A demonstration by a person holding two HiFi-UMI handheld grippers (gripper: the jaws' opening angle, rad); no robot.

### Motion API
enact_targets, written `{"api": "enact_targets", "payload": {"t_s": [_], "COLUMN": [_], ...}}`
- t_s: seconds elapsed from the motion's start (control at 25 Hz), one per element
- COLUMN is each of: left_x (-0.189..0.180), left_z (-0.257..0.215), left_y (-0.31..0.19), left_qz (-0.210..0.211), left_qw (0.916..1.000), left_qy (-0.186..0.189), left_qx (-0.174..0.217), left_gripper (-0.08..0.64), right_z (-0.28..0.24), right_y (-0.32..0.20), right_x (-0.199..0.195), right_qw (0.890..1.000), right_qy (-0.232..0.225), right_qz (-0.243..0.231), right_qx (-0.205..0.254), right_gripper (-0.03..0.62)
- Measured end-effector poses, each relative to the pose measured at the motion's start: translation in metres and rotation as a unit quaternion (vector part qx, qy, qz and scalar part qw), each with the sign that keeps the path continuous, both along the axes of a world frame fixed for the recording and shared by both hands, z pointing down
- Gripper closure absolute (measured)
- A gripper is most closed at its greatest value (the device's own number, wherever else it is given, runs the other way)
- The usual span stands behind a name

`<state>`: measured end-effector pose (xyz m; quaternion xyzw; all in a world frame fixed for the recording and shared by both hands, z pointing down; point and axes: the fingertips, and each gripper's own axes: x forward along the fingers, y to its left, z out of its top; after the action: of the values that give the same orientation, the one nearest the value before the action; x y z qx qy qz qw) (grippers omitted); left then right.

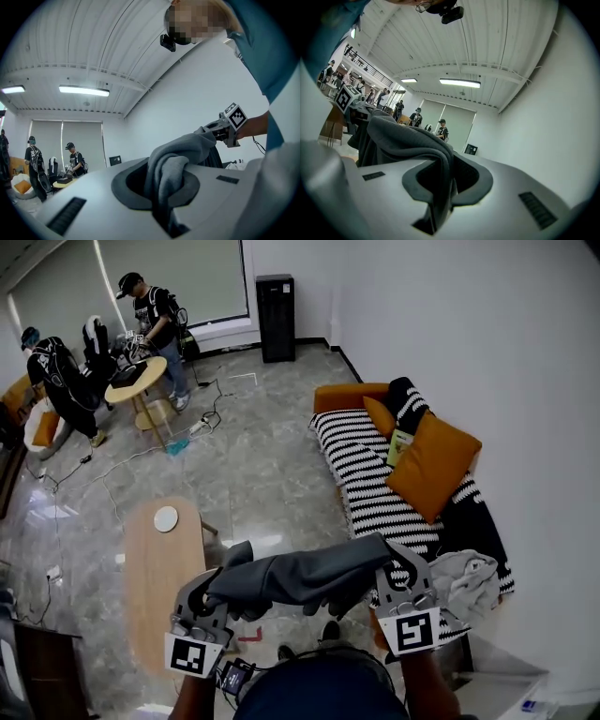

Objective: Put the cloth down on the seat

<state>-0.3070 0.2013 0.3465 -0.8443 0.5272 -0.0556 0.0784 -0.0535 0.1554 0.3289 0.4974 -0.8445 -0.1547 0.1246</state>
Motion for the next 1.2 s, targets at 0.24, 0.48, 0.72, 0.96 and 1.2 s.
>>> {"api": "enact_targets", "payload": {"t_s": [0.24, 0.48, 0.72, 0.96, 1.2], "left_x": [0.014, 0.045, 0.073, 0.062, 0.042], "left_z": [-0.002, -0.001, 0.008, 0.015, 0.005], "left_y": [-0.019, -0.052, -0.074, -0.097, -0.129], "left_qz": [-0.028, -0.037, -0.034, -0.029, -0.004], "left_qw": [0.9995, 0.9993, 0.9993, 0.9993, 0.9999], "left_qy": [-0.006, -0.009, -0.006, -0.007, -0.003], "left_qx": [-0.008, -0.003, -0.011, -0.023, -0.014], "left_gripper": [0.543, 0.543, 0.543, 0.543, 0.543], "right_z": [0.002, 0.004, 0.011, 0.017, 0.010], "right_y": [-0.035, -0.072, -0.096, -0.118, -0.138], "right_x": [0.007, 0.036, 0.052, 0.047, 0.029], "right_qw": [0.999, 0.999, 0.999, 0.999, 1.000], "right_qy": [-0.007, -0.010, -0.013, -0.012, -0.012], "right_qz": [-0.031, -0.043, -0.049, -0.037, -0.015], "right_qx": [-0.007, -0.004, -0.009, -0.017, -0.015], "right_gripper": [0.548, 0.548, 0.548, 0.548, 0.548]}}
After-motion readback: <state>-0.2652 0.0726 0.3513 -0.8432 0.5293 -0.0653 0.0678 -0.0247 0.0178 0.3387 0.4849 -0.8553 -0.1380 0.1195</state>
